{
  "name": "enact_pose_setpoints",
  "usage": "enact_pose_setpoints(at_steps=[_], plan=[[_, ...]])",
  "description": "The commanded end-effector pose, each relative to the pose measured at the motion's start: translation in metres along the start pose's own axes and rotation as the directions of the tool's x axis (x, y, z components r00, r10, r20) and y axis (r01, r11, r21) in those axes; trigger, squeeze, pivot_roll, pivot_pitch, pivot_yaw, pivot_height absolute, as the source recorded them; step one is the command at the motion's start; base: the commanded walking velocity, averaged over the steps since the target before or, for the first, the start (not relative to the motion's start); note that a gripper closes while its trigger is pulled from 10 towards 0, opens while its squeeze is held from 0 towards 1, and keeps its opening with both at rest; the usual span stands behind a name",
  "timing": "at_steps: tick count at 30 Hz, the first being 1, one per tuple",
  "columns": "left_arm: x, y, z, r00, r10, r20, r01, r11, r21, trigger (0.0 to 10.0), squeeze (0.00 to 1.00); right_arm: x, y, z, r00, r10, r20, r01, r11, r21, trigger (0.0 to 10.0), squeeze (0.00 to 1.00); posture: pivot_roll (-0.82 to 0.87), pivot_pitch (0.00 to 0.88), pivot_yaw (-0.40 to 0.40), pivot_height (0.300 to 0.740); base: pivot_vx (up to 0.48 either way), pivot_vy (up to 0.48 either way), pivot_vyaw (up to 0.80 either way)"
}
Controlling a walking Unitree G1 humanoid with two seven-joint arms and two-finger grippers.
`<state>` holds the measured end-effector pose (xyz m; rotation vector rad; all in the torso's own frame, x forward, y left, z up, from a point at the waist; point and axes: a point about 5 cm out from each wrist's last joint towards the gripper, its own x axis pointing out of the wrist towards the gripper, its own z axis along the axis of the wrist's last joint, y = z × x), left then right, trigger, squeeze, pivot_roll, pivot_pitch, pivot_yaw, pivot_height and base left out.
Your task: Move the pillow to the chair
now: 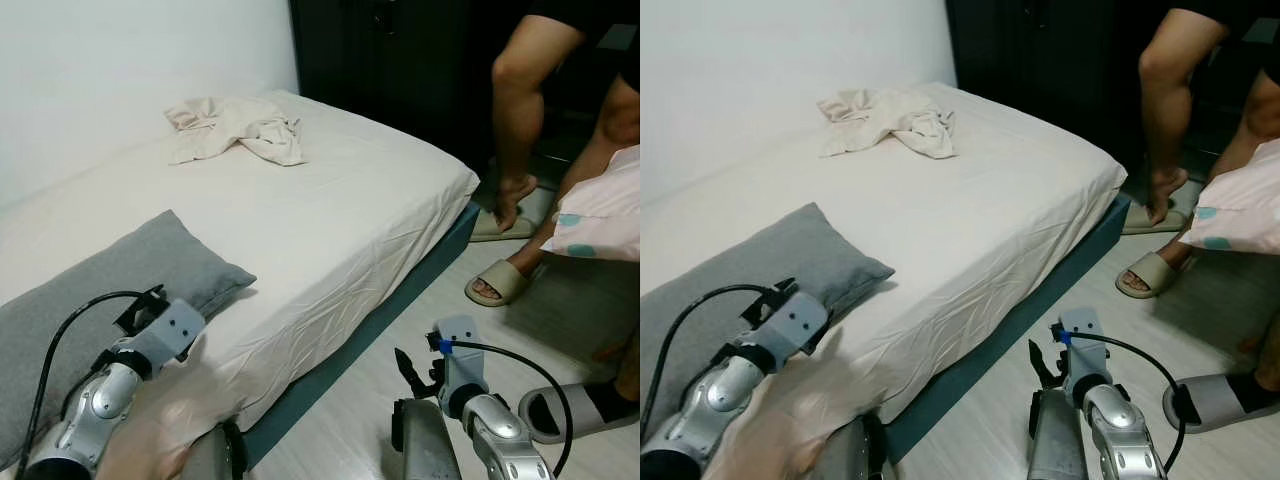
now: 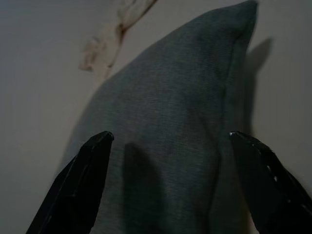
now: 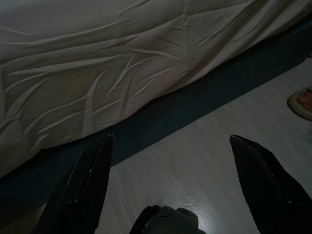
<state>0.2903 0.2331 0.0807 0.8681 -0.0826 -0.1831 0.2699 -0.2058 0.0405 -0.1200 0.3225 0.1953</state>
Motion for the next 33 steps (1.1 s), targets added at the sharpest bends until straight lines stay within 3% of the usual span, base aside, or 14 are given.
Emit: enact_pose_setpoints(at_steps=[1,4,5,10,19,24,29,33], plan=[[-0.004,0.000,-0.009,0.999,-0.004,-0.041,0.007,0.998,0.066,10.0,0.00,0.000,0.005,-0.002,1.000,0.011,-0.008,-0.011,1.000,0.015,10.0,0.00,-0.15,0.150,0.127,0.535,0.000,0.000,0.00],[-0.001,0.002,-0.009,0.997,0.056,-0.056,-0.048,0.991,0.126,10.0,0.00,0.000,0.005,-0.002,1.000,0.011,-0.007,-0.011,1.000,0.015,10.0,0.00,-0.15,0.148,0.127,0.535,0.000,0.000,0.00],[0.001,0.002,-0.007,0.996,0.075,-0.055,-0.063,0.980,0.189,10.0,0.00,0.000,0.006,-0.002,1.000,0.012,-0.006,-0.012,1.000,0.016,10.0,0.00,-0.15,0.147,0.127,0.535,0.000,0.000,0.00],[0.006,-0.010,-0.004,0.999,0.039,-0.038,-0.026,0.953,0.302,10.0,0.00,0.000,0.005,-0.001,1.000,0.011,-0.003,-0.011,1.000,0.015,10.0,0.00,-0.15,0.144,0.128,0.535,0.000,0.000,0.00],[0.005,-0.019,-0.005,0.999,-0.034,-0.025,0.041,0.922,0.386,10.0,0.00,0.000,0.004,0.001,1.000,0.006,-0.001,-0.006,1.000,0.014,10.0,0.00,-0.16,0.150,0.129,0.535,0.000,0.000,0.00],[0.009,-0.010,-0.006,1.000,0.012,-0.029,0.005,0.855,0.518,10.0,0.00,0.000,0.006,0.000,1.000,0.010,-0.002,-0.010,1.000,0.019,10.0,0.00,-0.15,0.152,0.129,0.535,0.000,0.000,0.00],[0.013,-0.007,-0.007,0.996,0.075,-0.051,-0.033,0.819,0.572,10.0,0.00,0.001,0.007,0.002,1.000,0.010,0.004,-0.010,1.000,0.022,10.0,0.00,-0.15,0.157,0.131,0.535,0.000,0.000,0.00],[0.015,-0.010,-0.008,0.995,0.068,-0.074,-0.010,0.801,0.599,10.0,0.00,0.001,0.008,0.002,1.000,0.009,0.005,-0.009,1.000,0.023,10.0,0.00,-0.15,0.157,0.133,0.535,0.000,0.000,0.00]])
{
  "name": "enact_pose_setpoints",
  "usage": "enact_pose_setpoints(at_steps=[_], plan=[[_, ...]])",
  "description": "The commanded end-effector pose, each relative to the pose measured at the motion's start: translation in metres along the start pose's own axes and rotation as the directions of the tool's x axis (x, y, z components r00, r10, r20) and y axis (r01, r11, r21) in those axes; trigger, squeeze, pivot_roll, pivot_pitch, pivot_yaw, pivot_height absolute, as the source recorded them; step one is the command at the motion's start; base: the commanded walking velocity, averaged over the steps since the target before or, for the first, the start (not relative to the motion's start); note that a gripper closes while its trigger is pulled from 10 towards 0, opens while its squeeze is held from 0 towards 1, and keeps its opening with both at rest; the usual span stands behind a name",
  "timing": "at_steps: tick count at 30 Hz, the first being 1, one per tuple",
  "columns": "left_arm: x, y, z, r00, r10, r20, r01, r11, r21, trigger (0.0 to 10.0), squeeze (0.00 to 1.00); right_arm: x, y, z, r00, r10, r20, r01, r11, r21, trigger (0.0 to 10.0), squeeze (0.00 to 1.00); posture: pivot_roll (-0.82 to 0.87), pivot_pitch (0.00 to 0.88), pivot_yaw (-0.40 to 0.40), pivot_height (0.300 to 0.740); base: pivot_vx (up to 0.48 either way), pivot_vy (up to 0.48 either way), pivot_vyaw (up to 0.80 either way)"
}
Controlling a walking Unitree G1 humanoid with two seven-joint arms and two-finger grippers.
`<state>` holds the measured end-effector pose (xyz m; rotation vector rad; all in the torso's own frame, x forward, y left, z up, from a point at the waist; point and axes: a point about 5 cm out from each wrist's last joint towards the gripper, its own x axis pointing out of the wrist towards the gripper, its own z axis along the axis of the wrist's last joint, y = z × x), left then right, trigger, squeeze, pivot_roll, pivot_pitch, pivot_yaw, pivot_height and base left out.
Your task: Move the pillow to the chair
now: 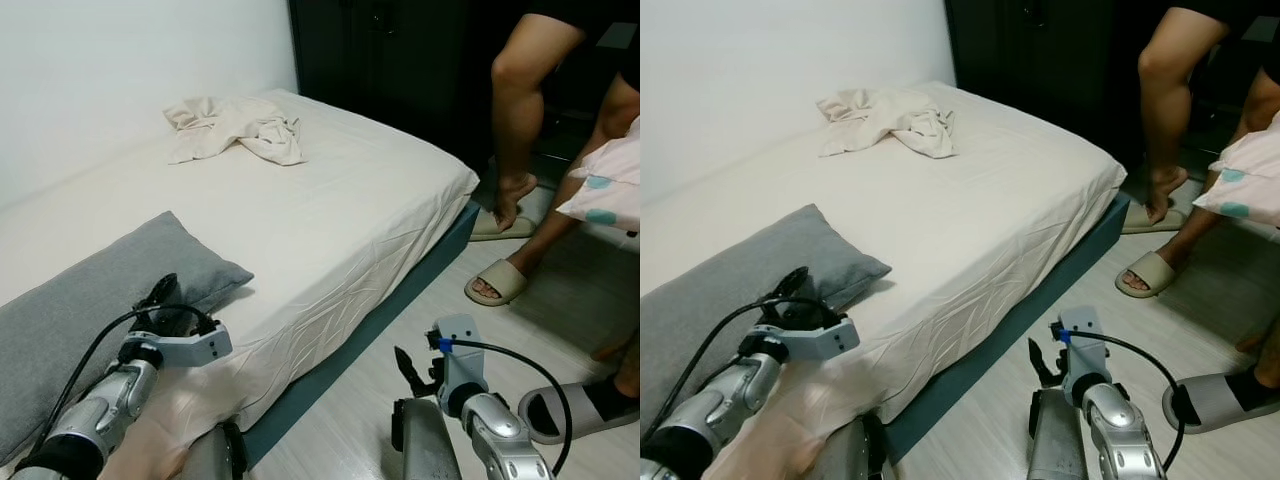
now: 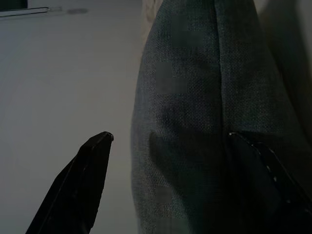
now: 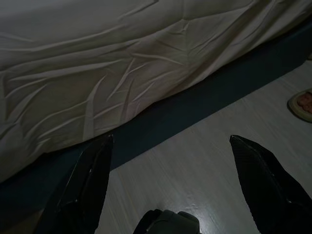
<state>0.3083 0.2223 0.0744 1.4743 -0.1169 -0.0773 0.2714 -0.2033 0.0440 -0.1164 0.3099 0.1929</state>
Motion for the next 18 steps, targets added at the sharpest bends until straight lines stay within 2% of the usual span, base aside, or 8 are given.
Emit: enact_pose_setpoints(at_steps=[1,3,6,7,9,12,17,18], plan=[[-0.005,-0.006,-0.007,0.999,-0.027,-0.033,0.028,0.999,0.034,10.0,0.00,0.000,0.006,-0.002,1.000,0.012,-0.008,-0.012,1.000,0.021,10.0,0.00,-0.15,0.157,0.133,0.535,0.000,0.000,0.00],[-0.005,-0.008,-0.007,0.999,-0.040,-0.038,0.041,0.998,0.041,10.0,0.00,0.000,0.006,-0.002,1.000,0.012,-0.008,-0.012,1.000,0.021,10.0,0.00,-0.15,0.160,0.132,0.535,0.000,0.000,0.00],[-0.009,-0.022,-0.008,0.983,-0.176,-0.052,0.177,0.984,0.026,10.0,0.00,-0.001,0.005,-0.002,1.000,0.008,-0.010,-0.008,1.000,0.020,10.0,0.00,-0.15,0.162,0.133,0.535,0.000,0.000,0.00],[-0.009,-0.022,-0.008,0.983,-0.176,-0.052,0.177,0.984,0.026,10.0,0.00,-0.001,0.005,-0.002,1.000,0.008,-0.010,-0.008,1.000,0.020,10.0,0.00,-0.15,0.162,0.133,0.535,0.000,0.000,0.00],[-0.015,-0.034,-0.014,0.951,-0.299,-0.080,0.301,0.954,0.017,10.0,0.00,-0.001,0.003,-0.002,1.000,0.004,-0.010,-0.004,1.000,0.019,10.0,0.00,-0.15,0.165,0.137,0.535,0.000,0.000,0.00],[-0.017,-0.033,-0.020,0.945,-0.311,-0.099,0.313,0.950,0.004,10.0,0.00,-0.001,0.003,-0.002,1.000,-0.002,-0.010,0.002,1.000,0.023,10.0,0.00,-0.14,0.165,0.136,0.535,0.000,0.000,0.00],[-0.015,-0.028,-0.026,0.946,-0.299,-0.124,0.306,0.952,0.032,10.0,0.00,0.000,0.006,-0.002,1.000,0.007,-0.010,-0.007,1.000,0.022,10.0,0.00,-0.14,0.166,0.139,0.535,0.000,0.000,0.00],[-0.012,-0.023,-0.028,0.956,-0.256,-0.142,0.264,0.964,0.042,10.0,0.00,0.000,0.006,-0.001,1.000,0.007,-0.008,-0.007,1.000,0.026,10.0,0.00,-0.14,0.165,0.138,0.535,0.000,0.000,0.00]])
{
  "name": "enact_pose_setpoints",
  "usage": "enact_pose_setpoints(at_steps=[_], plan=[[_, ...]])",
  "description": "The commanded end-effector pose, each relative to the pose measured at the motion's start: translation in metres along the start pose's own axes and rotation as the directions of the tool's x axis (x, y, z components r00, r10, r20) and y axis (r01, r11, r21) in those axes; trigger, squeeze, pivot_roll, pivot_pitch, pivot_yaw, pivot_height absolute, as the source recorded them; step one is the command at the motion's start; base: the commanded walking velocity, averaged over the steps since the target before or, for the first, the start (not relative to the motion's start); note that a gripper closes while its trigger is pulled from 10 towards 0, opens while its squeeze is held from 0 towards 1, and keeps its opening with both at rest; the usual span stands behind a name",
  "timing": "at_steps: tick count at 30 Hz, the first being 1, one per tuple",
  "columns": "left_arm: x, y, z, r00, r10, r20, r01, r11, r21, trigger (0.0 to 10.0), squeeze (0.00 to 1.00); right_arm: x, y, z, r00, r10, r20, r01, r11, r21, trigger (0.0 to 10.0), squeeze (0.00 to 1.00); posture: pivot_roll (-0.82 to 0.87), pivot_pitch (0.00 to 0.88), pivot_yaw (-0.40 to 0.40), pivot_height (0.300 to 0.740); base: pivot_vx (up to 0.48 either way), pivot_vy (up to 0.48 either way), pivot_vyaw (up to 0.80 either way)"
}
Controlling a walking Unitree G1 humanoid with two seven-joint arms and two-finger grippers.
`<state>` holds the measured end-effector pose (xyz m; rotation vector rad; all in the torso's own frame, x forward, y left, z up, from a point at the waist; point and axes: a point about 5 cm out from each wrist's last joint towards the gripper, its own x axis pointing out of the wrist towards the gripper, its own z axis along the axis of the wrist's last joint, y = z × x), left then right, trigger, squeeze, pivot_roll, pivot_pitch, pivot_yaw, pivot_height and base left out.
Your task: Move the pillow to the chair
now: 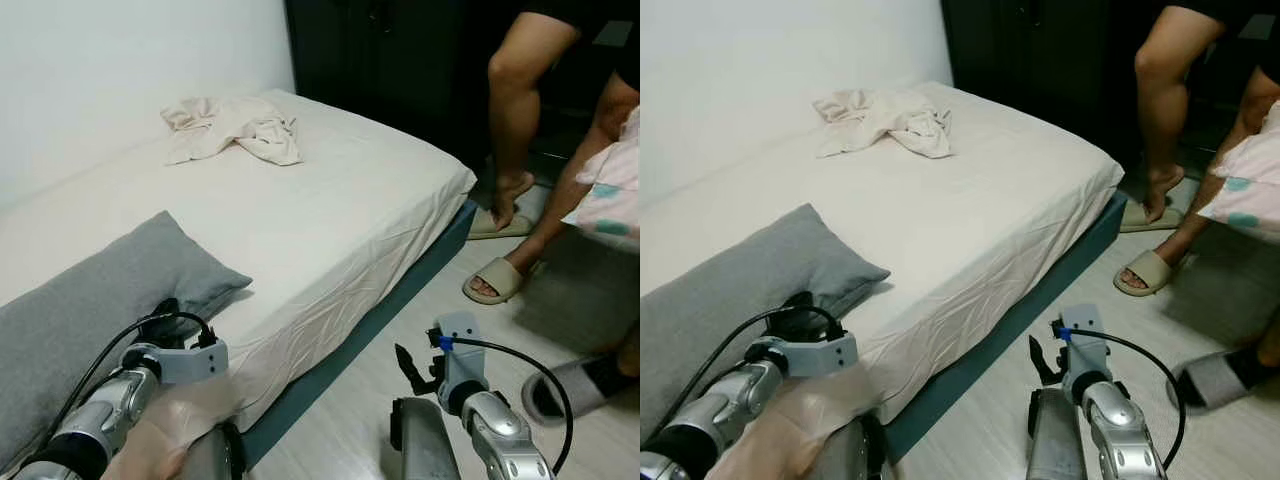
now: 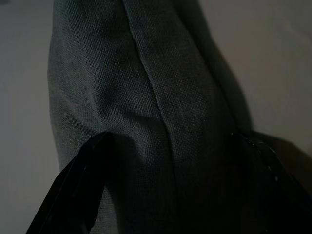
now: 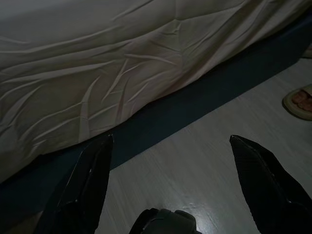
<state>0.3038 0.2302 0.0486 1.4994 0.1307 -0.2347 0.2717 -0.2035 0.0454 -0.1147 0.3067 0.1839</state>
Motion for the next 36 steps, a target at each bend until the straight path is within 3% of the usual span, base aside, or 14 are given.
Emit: enact_pose_setpoints(at_steps=[1,9,17,18,20,21,36], plan=[[-0.004,0.000,-0.018,0.997,-0.003,-0.072,0.006,0.999,0.036,10.0,0.00,0.001,0.007,-0.003,1.000,0.016,-0.011,-0.016,1.000,0.023,10.0,0.00,-0.14,0.165,0.138,0.535,0.000,0.000,0.00],[0.005,0.016,-0.009,0.970,0.196,-0.145,-0.196,0.981,0.012,10.0,0.00,0.000,0.006,-0.001,1.000,0.011,-0.004,-0.011,1.000,0.024,10.0,0.00,-0.15,0.171,0.143,0.535,0.000,0.000,0.00],[0.007,0.011,-0.009,0.946,0.228,-0.230,-0.228,0.973,0.027,10.0,0.00,-0.001,0.007,0.000,1.000,0.011,0.000,-0.011,1.000,0.029,10.0,0.00,-0.16,0.178,0.141,0.535,0.000,0.000,0.00],[0.007,0.009,-0.010,0.945,0.220,-0.241,-0.221,0.975,0.022,9.3,0.00,-0.001,0.007,0.000,1.000,0.012,0.001,-0.012,0.999,0.030,10.0,0.00,-0.16,0.178,0.141,0.535,0.000,0.000,0.00],[0.007,0.008,-0.011,0.943,0.216,-0.252,-0.217,0.976,0.023,9.3,0.00,-0.001,0.008,0.000,1.000,0.012,0.001,-0.012,0.999,0.031,10.0,0.00,-0.16,0.178,0.141,0.535,0.000,0.000,0.00],[0.006,0.007,-0.013,0.939,0.212,-0.271,-0.215,0.976,0.018,0.0,0.00,0.000,0.008,0.001,1.000,0.012,0.003,-0.012,0.999,0.031,10.0,0.00,-0.16,0.178,0.137,0.535,0.000,0.000,0.00],[0.011,0.006,-0.009,0.936,0.206,-0.284,-0.221,0.975,-0.021,0.0,0.00,0.001,0.009,0.007,1.000,0.014,0.025,-0.015,0.999,0.040,10.0,0.00,-0.18,0.150,0.143,0.535,0.000,0.000,0.00]])
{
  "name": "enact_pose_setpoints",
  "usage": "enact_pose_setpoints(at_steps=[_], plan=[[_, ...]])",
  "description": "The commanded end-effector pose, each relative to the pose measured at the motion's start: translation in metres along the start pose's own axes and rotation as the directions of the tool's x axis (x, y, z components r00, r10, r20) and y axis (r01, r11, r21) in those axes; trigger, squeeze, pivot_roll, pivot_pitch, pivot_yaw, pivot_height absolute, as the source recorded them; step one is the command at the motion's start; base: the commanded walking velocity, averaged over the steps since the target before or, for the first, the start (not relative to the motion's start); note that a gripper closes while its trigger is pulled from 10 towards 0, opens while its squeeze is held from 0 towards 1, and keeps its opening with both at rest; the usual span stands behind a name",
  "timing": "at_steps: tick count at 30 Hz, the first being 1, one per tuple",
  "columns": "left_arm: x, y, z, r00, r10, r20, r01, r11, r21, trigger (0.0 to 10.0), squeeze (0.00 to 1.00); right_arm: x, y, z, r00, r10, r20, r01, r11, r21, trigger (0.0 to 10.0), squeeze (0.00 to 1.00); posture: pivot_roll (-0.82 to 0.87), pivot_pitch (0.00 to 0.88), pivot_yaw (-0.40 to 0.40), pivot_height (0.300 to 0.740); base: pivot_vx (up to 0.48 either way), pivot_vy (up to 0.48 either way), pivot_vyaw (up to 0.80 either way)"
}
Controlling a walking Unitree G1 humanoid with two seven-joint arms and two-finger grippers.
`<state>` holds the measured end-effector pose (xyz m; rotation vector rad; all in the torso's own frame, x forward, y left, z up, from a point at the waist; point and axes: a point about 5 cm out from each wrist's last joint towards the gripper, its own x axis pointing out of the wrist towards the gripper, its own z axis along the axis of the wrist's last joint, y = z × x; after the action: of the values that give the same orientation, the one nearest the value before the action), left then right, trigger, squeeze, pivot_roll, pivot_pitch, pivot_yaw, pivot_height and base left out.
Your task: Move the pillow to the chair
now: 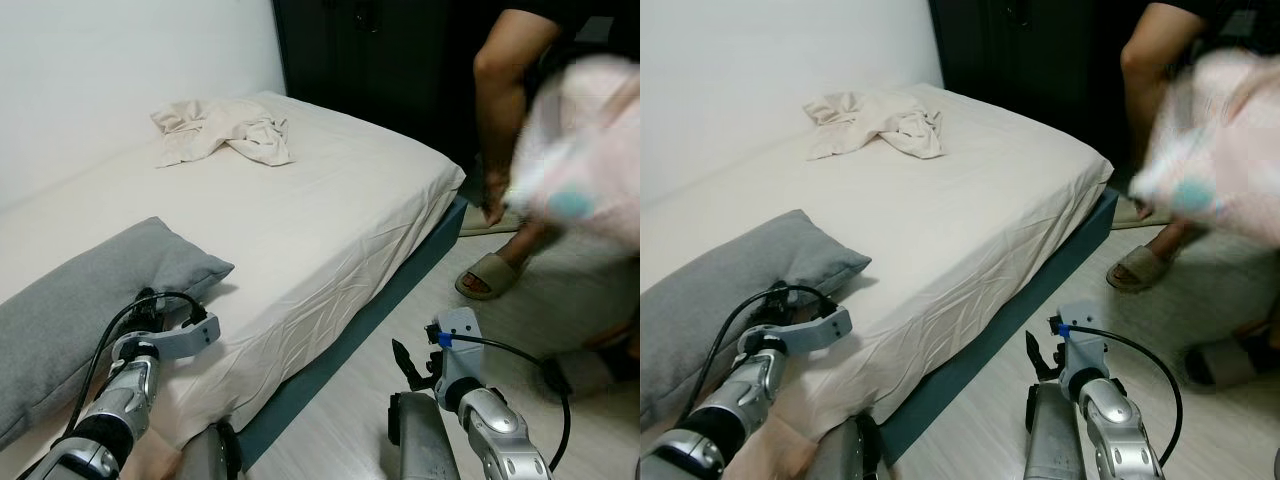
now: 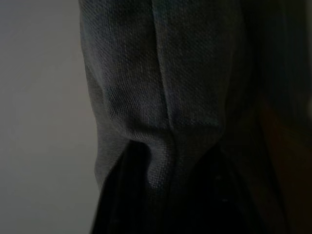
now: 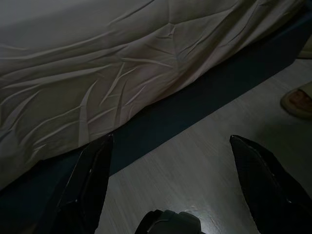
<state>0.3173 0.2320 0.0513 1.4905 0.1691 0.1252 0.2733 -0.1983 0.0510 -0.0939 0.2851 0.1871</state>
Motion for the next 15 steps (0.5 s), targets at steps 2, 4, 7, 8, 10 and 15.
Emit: enact_pose_setpoints(at_steps=[2,4,7,8,10,15], plan=[[0.001,0.001,-0.006,0.999,0.005,-0.040,-0.007,0.999,-0.039,0.0,0.00,0.000,0.005,0.001,1.000,0.006,0.006,-0.006,1.000,0.030,10.0,0.00,-0.18,0.153,0.141,0.535,0.000,0.000,0.00],[0.003,0.003,-0.004,0.999,0.012,-0.045,-0.016,0.996,-0.087,0.0,0.00,0.000,0.005,0.002,1.000,0.001,0.019,-0.002,0.999,0.052,10.0,0.00,-0.17,0.153,0.138,0.535,0.000,0.000,0.00],[0.008,0.014,0.002,0.997,0.038,-0.070,-0.058,0.949,-0.309,0.0,0.00,0.002,0.005,0.007,0.999,-0.009,0.045,0.003,0.994,0.111,10.0,0.00,-0.17,0.151,0.135,0.535,0.000,0.000,0.00],[0.008,0.014,0.002,0.997,0.038,-0.070,-0.058,0.949,-0.309,0.0,0.00,0.002,0.005,0.007,0.999,-0.009,0.045,0.003,0.994,0.111,10.0,0.00,-0.17,0.151,0.135,0.535,0.000,0.000,0.00],[0.010,0.021,0.004,0.993,0.058,-0.098,-0.093,0.909,-0.406,0.0,0.00,0.003,0.004,0.010,0.998,-0.014,0.055,0.006,0.991,0.135,10.0,0.00,-0.16,0.151,0.132,0.535,0.000,0.000,0.00],[0.016,0.036,0.008,0.985,0.096,-0.144,-0.163,0.798,-0.581,0.0,0.00,0.008,0.007,0.014,0.998,-0.004,0.058,-0.004,0.990,0.140,10.0,0.00,-0.16,0.152,0.130,0.535,0.000,0.000,0.00]])
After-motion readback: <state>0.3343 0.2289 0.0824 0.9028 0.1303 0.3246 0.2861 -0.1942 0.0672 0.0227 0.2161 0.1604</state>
